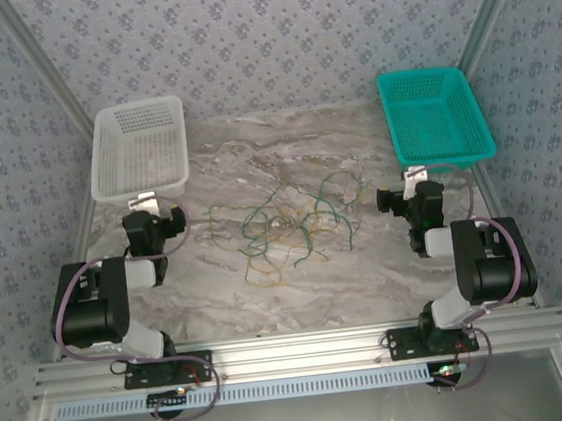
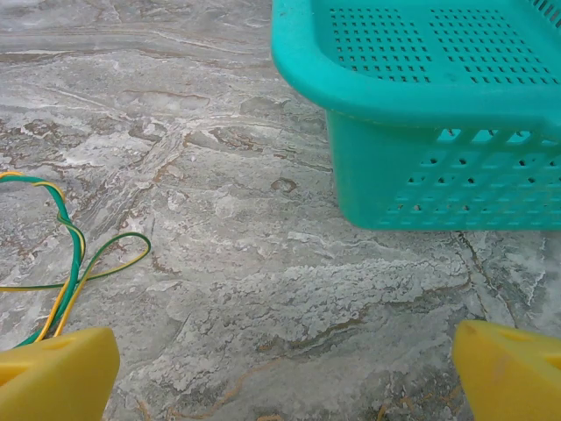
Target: Untangle the cables
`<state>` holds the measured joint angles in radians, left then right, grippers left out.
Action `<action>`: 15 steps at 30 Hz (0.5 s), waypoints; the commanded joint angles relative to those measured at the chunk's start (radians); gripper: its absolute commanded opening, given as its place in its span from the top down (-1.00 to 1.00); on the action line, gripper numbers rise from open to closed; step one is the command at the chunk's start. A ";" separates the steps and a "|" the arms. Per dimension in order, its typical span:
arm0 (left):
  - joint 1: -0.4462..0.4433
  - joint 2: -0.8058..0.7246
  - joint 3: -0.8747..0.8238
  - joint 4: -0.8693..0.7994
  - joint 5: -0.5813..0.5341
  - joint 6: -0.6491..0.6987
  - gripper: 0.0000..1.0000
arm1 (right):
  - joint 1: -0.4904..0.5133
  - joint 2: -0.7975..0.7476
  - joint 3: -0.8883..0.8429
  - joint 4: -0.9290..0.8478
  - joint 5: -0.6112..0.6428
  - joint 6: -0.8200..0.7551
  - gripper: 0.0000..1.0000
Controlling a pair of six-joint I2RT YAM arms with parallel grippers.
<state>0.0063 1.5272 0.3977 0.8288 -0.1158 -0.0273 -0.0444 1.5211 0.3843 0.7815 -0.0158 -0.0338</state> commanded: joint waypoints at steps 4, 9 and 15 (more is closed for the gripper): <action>0.001 0.006 0.010 -0.005 0.015 -0.011 -0.99 | -0.003 -0.006 0.020 -0.008 -0.004 0.014 -1.00; 0.002 0.006 0.011 -0.005 0.019 -0.011 -0.98 | -0.009 -0.003 0.024 -0.014 -0.012 0.017 -1.00; 0.003 0.005 0.008 -0.005 0.021 -0.010 -0.99 | -0.008 -0.005 0.021 -0.011 -0.007 0.015 -1.00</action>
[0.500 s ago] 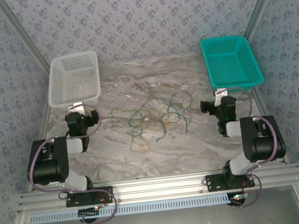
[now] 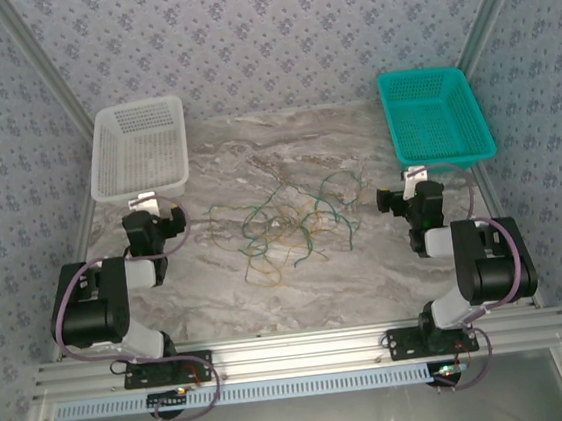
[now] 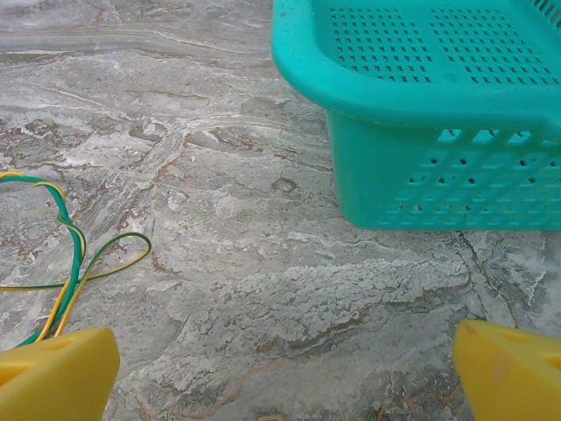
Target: Untangle the cables
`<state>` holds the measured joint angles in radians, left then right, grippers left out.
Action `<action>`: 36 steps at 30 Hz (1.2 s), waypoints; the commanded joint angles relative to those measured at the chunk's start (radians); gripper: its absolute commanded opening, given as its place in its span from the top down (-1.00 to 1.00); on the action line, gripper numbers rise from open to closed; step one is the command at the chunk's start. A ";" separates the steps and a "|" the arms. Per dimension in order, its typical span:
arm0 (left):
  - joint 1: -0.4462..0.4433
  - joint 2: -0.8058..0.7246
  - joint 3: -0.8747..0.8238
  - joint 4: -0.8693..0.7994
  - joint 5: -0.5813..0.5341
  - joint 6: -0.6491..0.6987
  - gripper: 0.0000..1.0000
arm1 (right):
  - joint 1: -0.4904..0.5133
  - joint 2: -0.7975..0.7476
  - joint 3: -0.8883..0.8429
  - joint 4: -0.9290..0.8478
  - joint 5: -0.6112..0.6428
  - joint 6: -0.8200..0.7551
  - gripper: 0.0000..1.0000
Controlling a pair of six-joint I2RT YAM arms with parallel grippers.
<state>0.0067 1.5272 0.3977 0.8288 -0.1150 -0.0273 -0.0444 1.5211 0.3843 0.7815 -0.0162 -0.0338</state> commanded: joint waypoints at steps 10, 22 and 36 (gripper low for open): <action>-0.117 -0.434 0.072 -0.461 -0.185 -0.108 -0.98 | -0.003 -0.349 0.209 -0.593 -0.036 0.271 -1.00; -0.708 -0.331 0.579 -1.057 -0.199 -0.179 -0.72 | 0.463 -0.346 0.466 -1.105 0.010 0.230 -0.74; -0.614 -0.041 0.608 -0.812 -0.030 -0.246 -0.62 | 0.454 0.201 0.853 -1.226 -0.071 0.280 0.09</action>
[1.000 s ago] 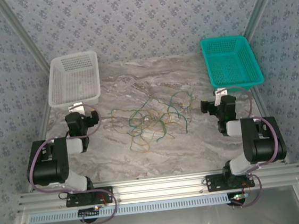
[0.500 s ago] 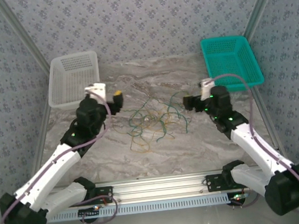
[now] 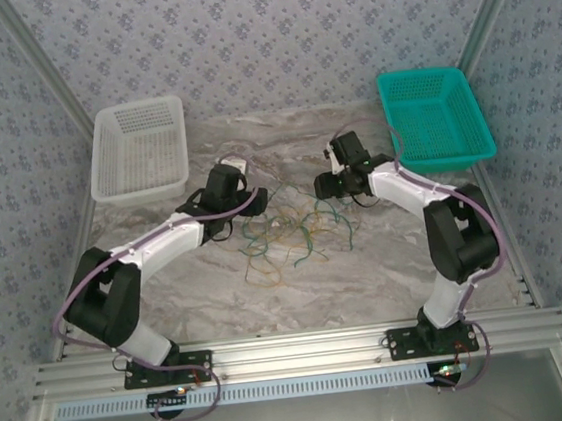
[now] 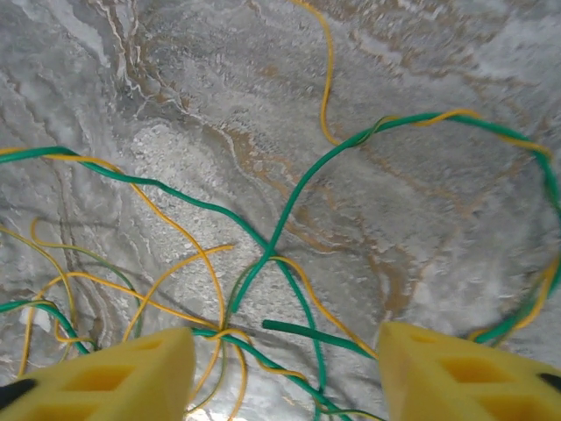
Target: Untangle the cables
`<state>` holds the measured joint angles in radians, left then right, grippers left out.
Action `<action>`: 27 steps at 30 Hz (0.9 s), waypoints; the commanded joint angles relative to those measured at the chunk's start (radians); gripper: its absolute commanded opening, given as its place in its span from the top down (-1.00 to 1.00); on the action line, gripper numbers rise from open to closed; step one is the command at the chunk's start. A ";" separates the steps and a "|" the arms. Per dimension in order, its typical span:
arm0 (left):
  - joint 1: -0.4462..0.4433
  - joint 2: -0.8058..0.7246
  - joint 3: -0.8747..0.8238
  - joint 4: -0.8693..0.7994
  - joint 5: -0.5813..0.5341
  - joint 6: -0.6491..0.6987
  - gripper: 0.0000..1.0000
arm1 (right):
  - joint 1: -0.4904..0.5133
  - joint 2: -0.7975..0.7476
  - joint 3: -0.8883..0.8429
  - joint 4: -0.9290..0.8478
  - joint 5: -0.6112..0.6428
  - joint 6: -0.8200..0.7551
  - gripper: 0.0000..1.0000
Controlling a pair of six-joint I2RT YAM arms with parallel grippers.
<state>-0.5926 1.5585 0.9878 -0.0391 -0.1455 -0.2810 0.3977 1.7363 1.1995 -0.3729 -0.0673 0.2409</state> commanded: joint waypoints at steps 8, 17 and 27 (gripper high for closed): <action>0.025 -0.311 -0.197 0.082 -0.059 0.001 -0.65 | 0.023 -0.020 0.084 -0.091 0.024 0.018 0.96; 0.030 -0.383 -0.296 0.110 0.003 0.004 -0.70 | -0.016 0.005 0.069 -0.143 0.040 -0.002 -0.11; 0.030 -0.378 -0.343 0.140 0.014 -0.033 -0.70 | 0.053 0.178 0.152 -0.186 0.178 -0.075 0.54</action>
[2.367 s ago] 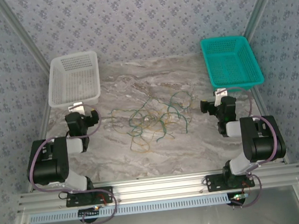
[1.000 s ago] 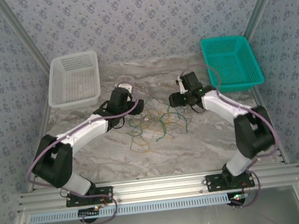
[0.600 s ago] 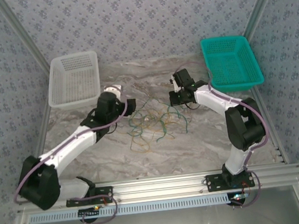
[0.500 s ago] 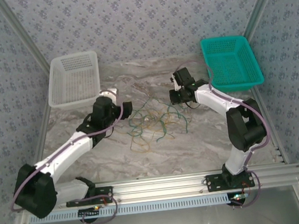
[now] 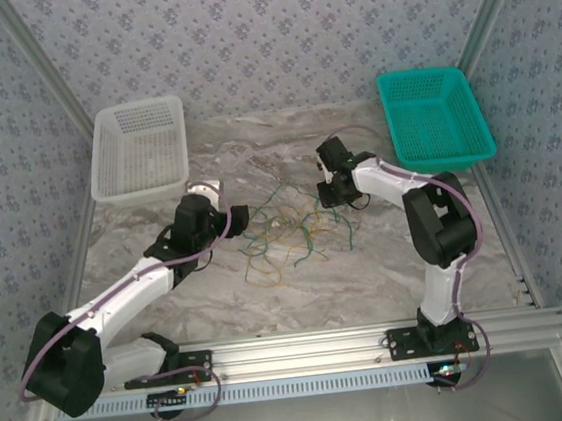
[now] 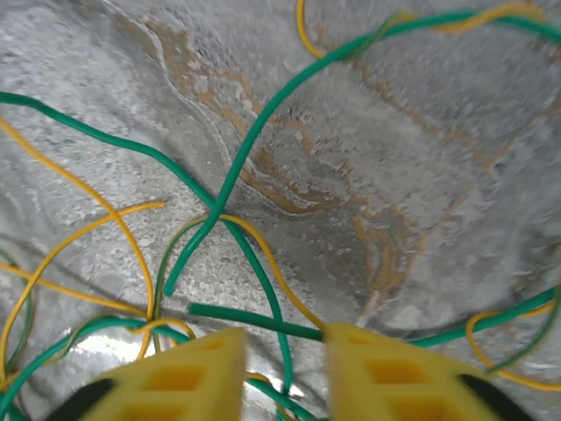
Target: Untangle the cables
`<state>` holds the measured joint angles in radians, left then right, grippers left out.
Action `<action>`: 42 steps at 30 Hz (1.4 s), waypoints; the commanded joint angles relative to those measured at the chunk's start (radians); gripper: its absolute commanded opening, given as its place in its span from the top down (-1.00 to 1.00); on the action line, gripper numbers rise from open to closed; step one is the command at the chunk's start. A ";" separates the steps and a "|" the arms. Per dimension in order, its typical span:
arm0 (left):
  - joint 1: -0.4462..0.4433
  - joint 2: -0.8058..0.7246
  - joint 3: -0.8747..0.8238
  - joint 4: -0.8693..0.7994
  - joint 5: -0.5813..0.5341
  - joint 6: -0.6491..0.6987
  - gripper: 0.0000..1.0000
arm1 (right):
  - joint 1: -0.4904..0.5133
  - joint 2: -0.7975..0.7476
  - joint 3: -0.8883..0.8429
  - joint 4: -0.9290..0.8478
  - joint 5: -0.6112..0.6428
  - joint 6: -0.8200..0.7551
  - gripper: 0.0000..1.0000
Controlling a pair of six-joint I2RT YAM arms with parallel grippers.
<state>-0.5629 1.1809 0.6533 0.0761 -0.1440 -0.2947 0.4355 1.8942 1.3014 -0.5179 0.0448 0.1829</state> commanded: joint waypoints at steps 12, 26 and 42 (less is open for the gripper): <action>0.000 -0.040 -0.034 0.024 -0.018 -0.029 -0.71 | 0.084 -0.105 0.159 -0.202 0.166 -0.030 1.00; 0.001 -0.038 0.003 0.053 0.054 -0.004 -0.74 | 0.051 -0.202 0.107 -0.206 0.090 -0.113 -0.12; -0.018 -0.067 -0.005 0.029 0.067 -0.014 -0.74 | 0.052 0.129 0.211 -0.138 0.227 -0.301 0.40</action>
<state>-0.5762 1.1275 0.6201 0.1020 -0.0818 -0.3054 0.4957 1.9762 1.4609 -0.6468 0.2314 -0.0963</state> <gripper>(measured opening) 0.871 0.333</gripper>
